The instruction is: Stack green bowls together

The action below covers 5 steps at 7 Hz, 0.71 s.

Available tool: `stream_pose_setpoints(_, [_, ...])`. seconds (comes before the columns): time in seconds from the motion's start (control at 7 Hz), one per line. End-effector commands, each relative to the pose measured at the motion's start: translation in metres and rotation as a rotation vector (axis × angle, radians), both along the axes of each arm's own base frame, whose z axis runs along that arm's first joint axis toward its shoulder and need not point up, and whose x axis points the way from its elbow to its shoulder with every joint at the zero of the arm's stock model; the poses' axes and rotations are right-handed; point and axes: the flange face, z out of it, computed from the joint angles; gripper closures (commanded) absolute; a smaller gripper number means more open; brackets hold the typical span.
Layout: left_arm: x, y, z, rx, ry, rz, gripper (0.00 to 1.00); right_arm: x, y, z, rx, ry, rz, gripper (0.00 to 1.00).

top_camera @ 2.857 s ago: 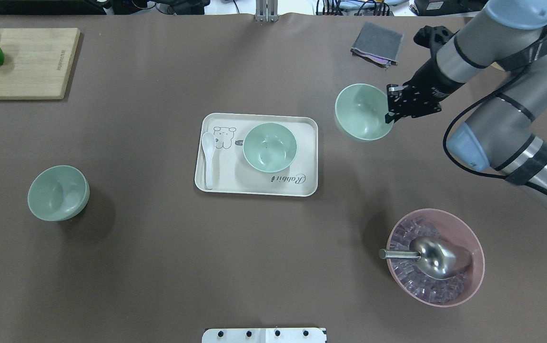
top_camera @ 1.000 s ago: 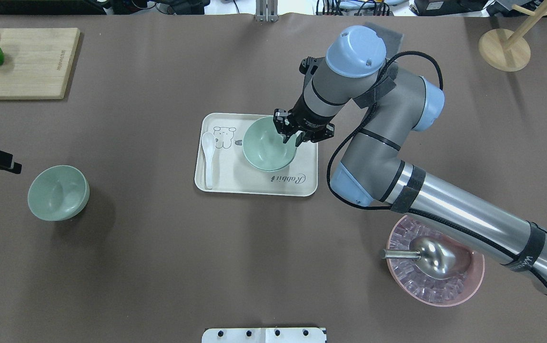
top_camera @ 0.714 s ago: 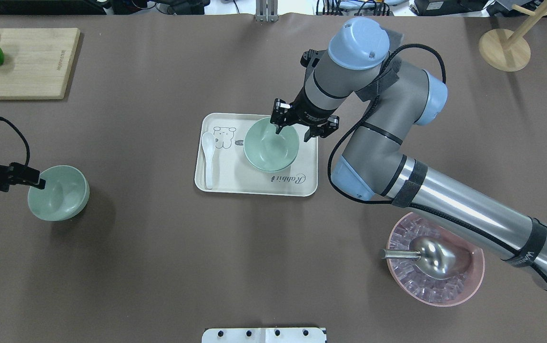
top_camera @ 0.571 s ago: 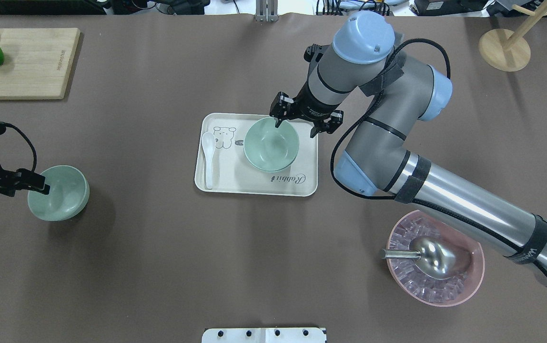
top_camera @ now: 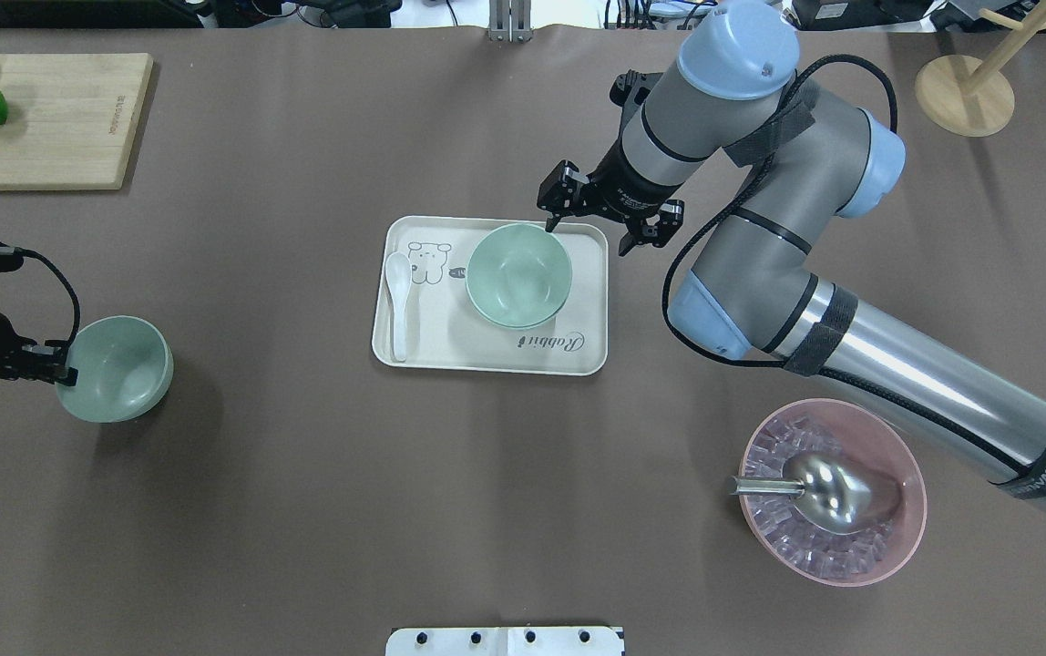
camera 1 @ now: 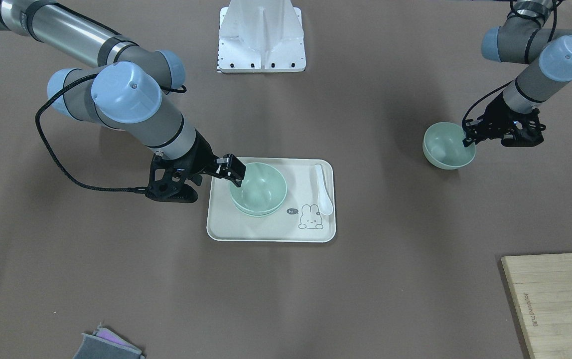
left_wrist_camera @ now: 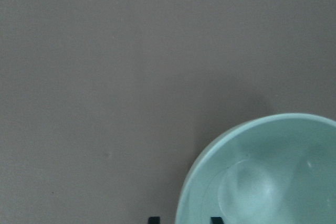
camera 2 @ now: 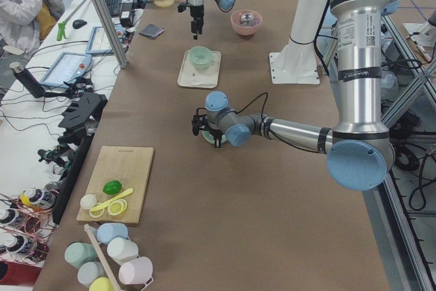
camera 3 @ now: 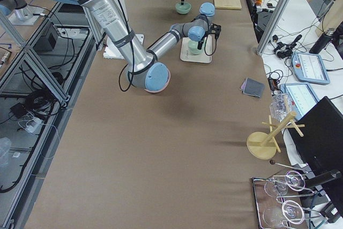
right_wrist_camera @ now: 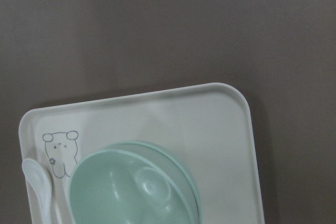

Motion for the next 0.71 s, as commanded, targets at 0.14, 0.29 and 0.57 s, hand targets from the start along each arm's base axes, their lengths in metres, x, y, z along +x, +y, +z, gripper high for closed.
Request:
stream_pose_setpoints(0.14, [0.025, -0.021, -0.082, -0.037, 0.107, -0.012, 1.00, 0.073, -0.001, 0.067, 0.006, 0.025, -0.002, 0.00])
stream_pose_setpoints(0.29, [0.052, -0.054, -0.153, -0.100, 0.137, -0.065, 1.00, 0.112, -0.003, 0.111, 0.031, 0.041, -0.041, 0.00])
stream_pose_setpoints(0.57, [0.114, -0.085, -0.295, -0.165, 0.155, -0.098, 1.00, 0.194, -0.012, 0.190, 0.103, 0.071, -0.096, 0.00])
